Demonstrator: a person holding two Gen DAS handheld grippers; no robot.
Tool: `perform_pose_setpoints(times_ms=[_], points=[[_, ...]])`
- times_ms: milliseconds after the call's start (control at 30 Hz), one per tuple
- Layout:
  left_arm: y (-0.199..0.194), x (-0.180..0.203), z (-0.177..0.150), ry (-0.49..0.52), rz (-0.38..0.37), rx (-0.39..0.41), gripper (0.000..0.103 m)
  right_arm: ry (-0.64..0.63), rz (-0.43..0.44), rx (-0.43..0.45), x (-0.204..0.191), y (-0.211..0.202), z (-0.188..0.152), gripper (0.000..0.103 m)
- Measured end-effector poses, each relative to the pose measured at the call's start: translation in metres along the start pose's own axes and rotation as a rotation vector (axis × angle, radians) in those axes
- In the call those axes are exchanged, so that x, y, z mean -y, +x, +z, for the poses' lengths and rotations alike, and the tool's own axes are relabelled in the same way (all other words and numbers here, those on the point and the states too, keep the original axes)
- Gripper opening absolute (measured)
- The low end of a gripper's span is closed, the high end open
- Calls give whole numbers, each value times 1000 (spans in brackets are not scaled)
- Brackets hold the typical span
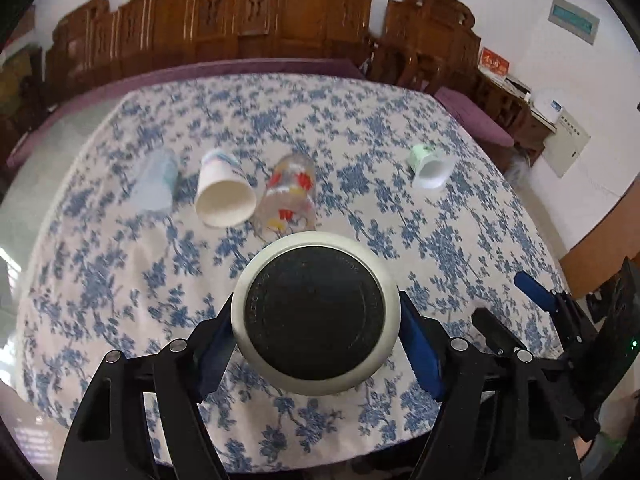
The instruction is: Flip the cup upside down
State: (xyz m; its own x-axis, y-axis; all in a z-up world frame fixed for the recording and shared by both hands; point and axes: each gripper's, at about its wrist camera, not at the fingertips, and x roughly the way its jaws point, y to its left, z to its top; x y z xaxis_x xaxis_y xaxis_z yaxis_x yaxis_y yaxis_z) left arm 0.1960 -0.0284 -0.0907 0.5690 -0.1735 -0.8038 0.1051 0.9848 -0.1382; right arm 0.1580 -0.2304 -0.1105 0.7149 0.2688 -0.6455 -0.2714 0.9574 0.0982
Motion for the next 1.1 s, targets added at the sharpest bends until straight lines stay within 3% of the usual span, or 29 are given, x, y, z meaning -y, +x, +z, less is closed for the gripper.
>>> perform_pose_setpoints(times_ms=[233, 500, 800, 1000, 1100], points=[[-1, -2, 6, 47, 47, 18, 72, -7, -1, -3, -2, 1, 0, 90], [22, -4, 6, 60, 71, -19, 72, -15, -2, -3, -4, 2, -1, 90], [29, 13, 5, 142, 116, 5, 72, -7, 4, -8, -4, 3, -1, 90], [29, 12, 4, 137, 112, 24, 72, -10, 5, -9, -4, 3, -1, 90], [25, 6, 4, 80, 59, 26, 73, -14, 1, -12, -4, 4, -1, 90]])
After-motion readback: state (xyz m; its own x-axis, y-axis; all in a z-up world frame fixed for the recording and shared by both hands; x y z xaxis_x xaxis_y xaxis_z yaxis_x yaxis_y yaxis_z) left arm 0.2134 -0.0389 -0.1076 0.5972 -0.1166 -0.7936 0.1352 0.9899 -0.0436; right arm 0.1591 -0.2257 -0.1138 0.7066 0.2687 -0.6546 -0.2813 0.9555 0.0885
